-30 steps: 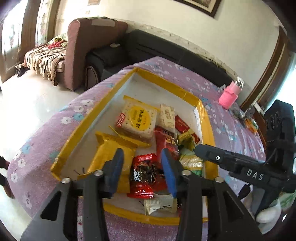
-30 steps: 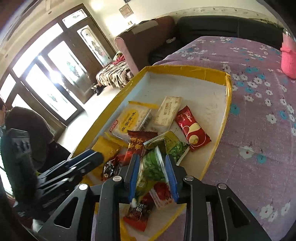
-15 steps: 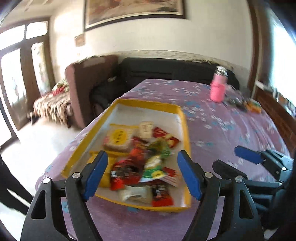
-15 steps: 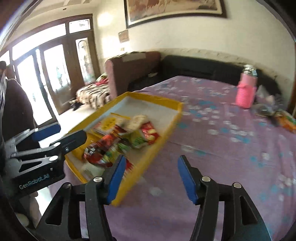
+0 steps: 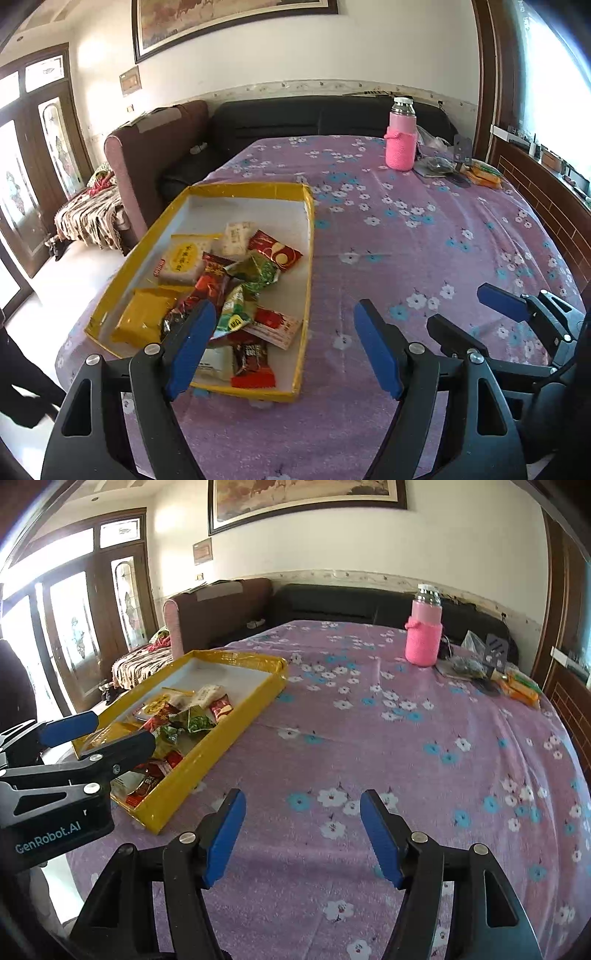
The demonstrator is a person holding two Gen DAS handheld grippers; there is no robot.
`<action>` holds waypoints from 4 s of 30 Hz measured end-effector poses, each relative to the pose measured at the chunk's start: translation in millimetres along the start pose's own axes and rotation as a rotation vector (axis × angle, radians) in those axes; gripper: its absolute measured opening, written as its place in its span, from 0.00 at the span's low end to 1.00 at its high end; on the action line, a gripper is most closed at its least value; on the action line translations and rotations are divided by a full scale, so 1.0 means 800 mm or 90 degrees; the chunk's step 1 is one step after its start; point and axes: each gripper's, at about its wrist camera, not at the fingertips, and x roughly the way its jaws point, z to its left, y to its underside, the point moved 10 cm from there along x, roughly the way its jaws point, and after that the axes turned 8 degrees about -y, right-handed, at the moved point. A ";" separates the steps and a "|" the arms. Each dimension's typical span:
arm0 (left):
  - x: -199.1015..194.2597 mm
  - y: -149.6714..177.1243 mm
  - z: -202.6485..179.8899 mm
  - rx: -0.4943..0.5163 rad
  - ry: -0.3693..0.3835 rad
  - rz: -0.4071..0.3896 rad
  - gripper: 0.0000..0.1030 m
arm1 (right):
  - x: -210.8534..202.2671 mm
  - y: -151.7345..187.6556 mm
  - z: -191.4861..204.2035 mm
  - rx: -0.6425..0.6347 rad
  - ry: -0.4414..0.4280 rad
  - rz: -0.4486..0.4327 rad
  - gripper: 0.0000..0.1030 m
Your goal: Organize snacks
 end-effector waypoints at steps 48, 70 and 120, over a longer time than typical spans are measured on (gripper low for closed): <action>0.024 0.029 -0.001 -0.026 0.064 0.061 0.75 | 0.043 0.023 0.027 0.001 -0.005 0.080 0.72; 0.017 0.029 -0.001 -0.033 0.071 0.054 0.75 | 0.037 0.024 0.027 0.008 -0.004 0.075 0.72; -0.028 0.015 0.079 -0.159 0.020 -0.058 1.00 | 0.010 0.009 0.122 -0.126 -0.073 0.012 0.77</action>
